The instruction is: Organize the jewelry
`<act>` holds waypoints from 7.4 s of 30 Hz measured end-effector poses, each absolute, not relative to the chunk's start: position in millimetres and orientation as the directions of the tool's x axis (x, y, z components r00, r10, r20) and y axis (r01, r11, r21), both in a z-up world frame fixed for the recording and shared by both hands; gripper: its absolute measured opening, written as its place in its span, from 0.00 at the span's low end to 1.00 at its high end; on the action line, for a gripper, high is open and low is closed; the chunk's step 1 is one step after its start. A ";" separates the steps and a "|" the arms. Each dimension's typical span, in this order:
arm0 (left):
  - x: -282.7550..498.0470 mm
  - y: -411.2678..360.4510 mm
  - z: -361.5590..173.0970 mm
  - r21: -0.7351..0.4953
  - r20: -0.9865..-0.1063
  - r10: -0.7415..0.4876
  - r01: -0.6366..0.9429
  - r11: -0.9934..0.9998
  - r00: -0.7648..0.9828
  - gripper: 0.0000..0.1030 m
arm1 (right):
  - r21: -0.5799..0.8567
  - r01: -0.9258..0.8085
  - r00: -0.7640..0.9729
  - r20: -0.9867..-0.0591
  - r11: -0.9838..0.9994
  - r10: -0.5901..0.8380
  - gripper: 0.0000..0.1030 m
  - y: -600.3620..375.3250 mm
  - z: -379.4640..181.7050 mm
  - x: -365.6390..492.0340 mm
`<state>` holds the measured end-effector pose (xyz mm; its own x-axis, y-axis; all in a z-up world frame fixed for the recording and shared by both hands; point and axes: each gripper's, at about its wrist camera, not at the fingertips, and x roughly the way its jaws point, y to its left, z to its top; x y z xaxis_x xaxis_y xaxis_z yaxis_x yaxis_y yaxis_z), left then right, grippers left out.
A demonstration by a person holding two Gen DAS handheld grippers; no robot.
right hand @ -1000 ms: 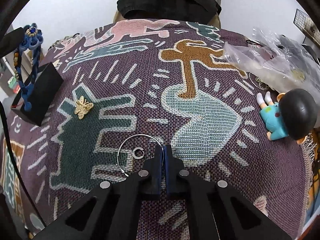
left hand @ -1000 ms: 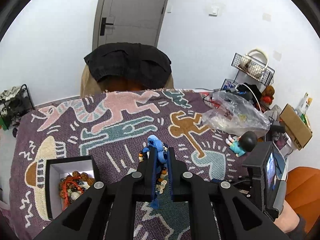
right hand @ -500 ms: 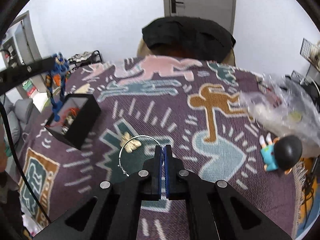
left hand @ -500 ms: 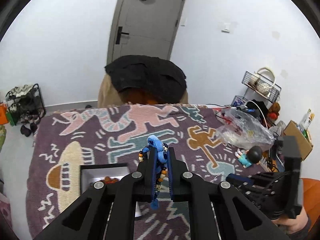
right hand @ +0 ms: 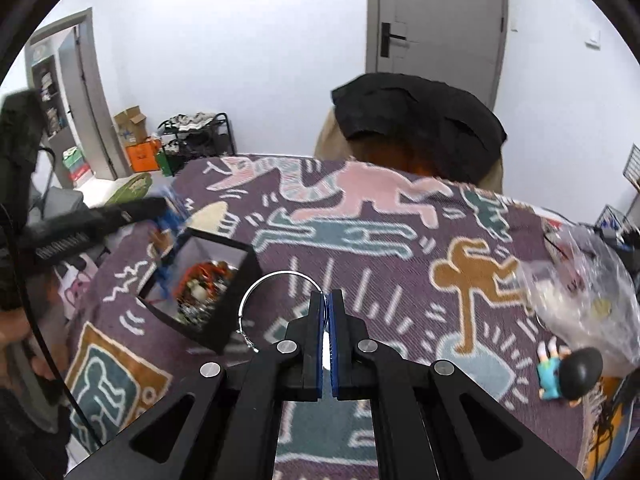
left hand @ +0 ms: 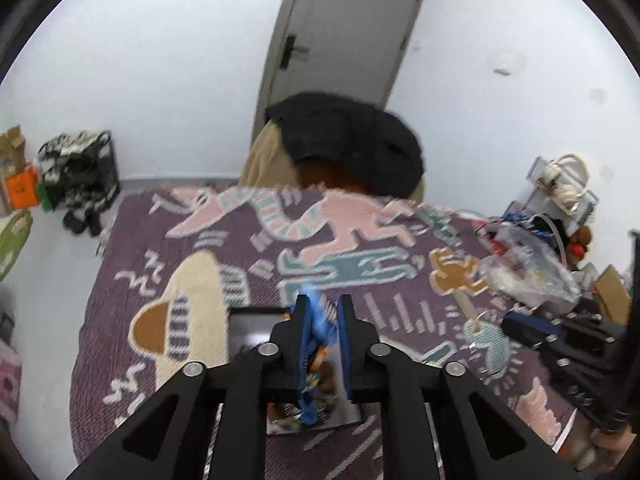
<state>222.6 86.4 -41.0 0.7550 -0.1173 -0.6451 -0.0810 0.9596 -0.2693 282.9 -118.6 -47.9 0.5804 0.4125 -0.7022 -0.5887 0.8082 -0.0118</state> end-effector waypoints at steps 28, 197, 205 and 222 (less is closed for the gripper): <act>164.7 159.3 -48.8 -0.334 -0.578 -0.042 -0.190 0.923 0.815 0.80 | 0.195 -0.645 0.442 -0.693 0.738 0.569 0.63 -54.9 -71.6 284.2; 165.2 161.2 -65.0 -0.330 -0.649 -0.074 -0.193 0.924 0.758 0.72 | 0.167 -0.652 0.486 -0.656 0.740 0.577 0.13 -52.6 -73.2 257.8; 159.6 170.2 -70.5 -0.336 -0.652 -0.061 -0.216 0.917 0.756 0.72 | 0.240 -0.700 0.397 -0.652 0.672 0.646 0.14 -25.0 -77.9 267.4; 149.8 150.9 -58.7 -0.361 -0.607 -0.090 -0.173 0.916 0.790 0.72 | 0.282 -0.618 0.429 -0.661 0.734 0.615 0.54 -73.4 -81.0 264.0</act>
